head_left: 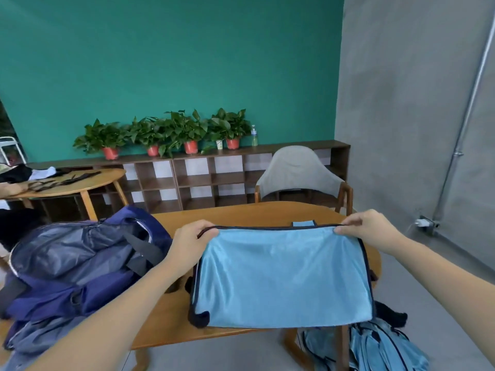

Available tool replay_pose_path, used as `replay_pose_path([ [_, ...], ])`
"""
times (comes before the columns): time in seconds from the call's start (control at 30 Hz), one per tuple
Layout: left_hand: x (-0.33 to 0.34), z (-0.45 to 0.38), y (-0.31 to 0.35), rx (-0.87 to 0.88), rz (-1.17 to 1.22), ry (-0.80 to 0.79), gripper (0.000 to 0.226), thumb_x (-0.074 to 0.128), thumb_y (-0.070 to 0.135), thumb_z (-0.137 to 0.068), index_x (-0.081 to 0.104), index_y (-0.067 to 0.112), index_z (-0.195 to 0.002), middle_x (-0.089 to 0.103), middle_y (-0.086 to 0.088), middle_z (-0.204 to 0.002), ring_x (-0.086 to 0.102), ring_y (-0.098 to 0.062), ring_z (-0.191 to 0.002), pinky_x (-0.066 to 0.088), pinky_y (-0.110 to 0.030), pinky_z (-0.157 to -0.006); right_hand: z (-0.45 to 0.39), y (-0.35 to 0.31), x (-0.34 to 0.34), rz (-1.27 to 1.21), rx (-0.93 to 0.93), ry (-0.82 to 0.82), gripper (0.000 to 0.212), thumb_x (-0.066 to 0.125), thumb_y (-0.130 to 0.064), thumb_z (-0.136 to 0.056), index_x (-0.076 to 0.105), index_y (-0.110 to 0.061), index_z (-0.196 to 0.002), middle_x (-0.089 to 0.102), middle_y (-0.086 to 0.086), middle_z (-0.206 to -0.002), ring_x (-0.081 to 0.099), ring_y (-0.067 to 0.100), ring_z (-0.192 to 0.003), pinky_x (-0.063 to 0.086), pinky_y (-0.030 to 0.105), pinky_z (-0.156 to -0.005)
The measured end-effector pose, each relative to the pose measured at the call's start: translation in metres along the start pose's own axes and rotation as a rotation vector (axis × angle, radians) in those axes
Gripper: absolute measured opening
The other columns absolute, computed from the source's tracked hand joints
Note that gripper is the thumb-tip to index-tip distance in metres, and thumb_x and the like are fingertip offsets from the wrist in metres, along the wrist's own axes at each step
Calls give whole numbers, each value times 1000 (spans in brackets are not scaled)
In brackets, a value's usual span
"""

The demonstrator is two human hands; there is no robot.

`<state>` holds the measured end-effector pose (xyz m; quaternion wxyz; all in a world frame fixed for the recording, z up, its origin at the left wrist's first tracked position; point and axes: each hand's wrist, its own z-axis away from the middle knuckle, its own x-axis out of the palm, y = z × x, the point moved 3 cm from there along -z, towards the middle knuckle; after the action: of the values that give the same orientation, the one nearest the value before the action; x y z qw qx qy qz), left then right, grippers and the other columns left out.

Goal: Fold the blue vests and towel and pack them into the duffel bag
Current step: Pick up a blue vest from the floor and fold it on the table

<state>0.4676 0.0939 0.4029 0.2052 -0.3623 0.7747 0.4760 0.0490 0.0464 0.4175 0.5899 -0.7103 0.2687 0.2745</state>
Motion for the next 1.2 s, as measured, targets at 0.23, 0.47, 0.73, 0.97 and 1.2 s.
replay_pose_path([
  [0.23,60,-82,-81,-181,-79,-23,8,61,25,-100,68,26,-104,70,11,-101,62,-10,-96,41,-22,-81,-111,37,63,20,15,25,15,73,-35,-91,74,-20,-92,69,-9,-89,64,15,-90,50,29,-75],
  [0.47,127,-66,-144,-426,-91,-185,43,70,20,-94,57,14,-135,65,-6,-130,60,-20,-118,37,-18,-90,-130,104,125,47,123,-77,15,75,-33,-90,69,-22,-99,63,-13,-83,55,2,-76,36,14,-60],
  [0.73,111,-33,-132,-382,-66,-103,30,63,10,-96,64,17,-125,71,-1,-118,63,-20,-118,41,-21,-95,-97,104,116,51,92,-65,18,72,-34,-92,70,-21,-79,67,3,-75,59,19,-70,41,28,-60],
  [0.97,66,-19,-97,-255,90,85,23,66,16,-96,70,38,-96,72,25,-89,66,4,-91,48,-11,-80,-71,75,75,-111,-3,27,9,74,-37,-89,77,-29,-87,75,-15,-80,67,-2,-74,51,22,-69],
  [1.2,67,-92,-102,-340,41,136,10,63,19,-99,69,24,-105,68,11,-98,63,-12,-98,47,-23,-86,-146,65,72,-104,49,99,22,75,-37,-89,74,-16,-93,70,-5,-89,64,13,-85,51,30,-77],
])
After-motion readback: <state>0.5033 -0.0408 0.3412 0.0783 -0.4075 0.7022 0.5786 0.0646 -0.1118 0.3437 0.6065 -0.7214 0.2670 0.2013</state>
